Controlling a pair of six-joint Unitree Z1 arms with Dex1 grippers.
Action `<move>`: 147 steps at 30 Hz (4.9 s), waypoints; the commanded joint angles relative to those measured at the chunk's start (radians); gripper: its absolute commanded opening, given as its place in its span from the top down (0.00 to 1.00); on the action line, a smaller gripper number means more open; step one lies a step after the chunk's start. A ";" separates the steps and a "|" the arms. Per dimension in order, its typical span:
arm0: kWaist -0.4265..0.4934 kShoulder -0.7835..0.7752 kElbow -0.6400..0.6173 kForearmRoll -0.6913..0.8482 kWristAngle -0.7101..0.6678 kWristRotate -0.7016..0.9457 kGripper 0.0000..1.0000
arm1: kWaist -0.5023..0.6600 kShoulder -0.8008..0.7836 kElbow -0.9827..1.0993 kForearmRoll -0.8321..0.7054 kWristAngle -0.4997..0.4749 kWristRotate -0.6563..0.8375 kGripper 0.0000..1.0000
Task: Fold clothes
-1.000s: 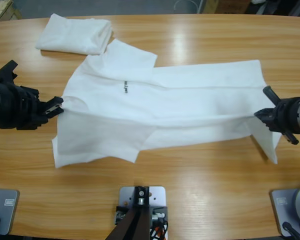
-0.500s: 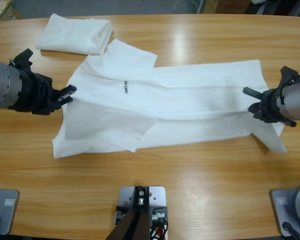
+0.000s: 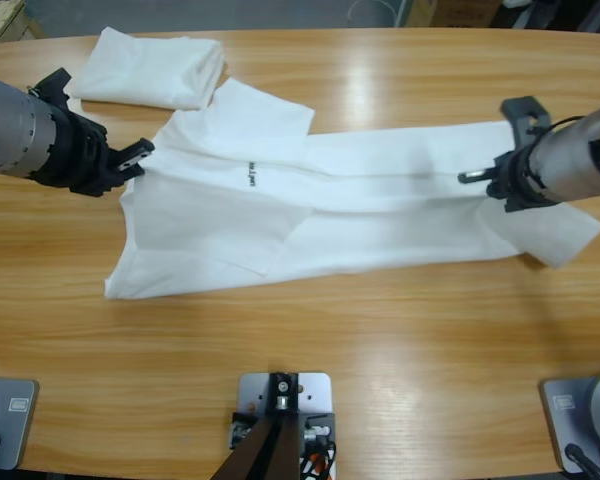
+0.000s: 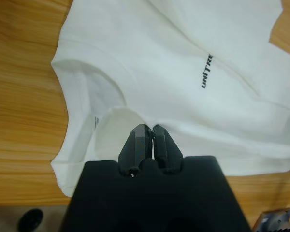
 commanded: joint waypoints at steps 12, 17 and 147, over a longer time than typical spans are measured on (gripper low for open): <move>-0.055 -0.079 0.002 0.101 0.008 -0.051 1.00 | -0.015 0.021 -0.188 0.380 0.172 -0.082 1.00; -0.174 -0.134 0.016 0.195 0.005 -0.164 1.00 | 0.013 0.021 -0.184 0.473 0.321 -0.003 1.00; 0.057 0.429 0.010 -0.315 -0.361 0.559 0.87 | 0.014 0.325 -0.354 0.610 0.128 -0.113 1.00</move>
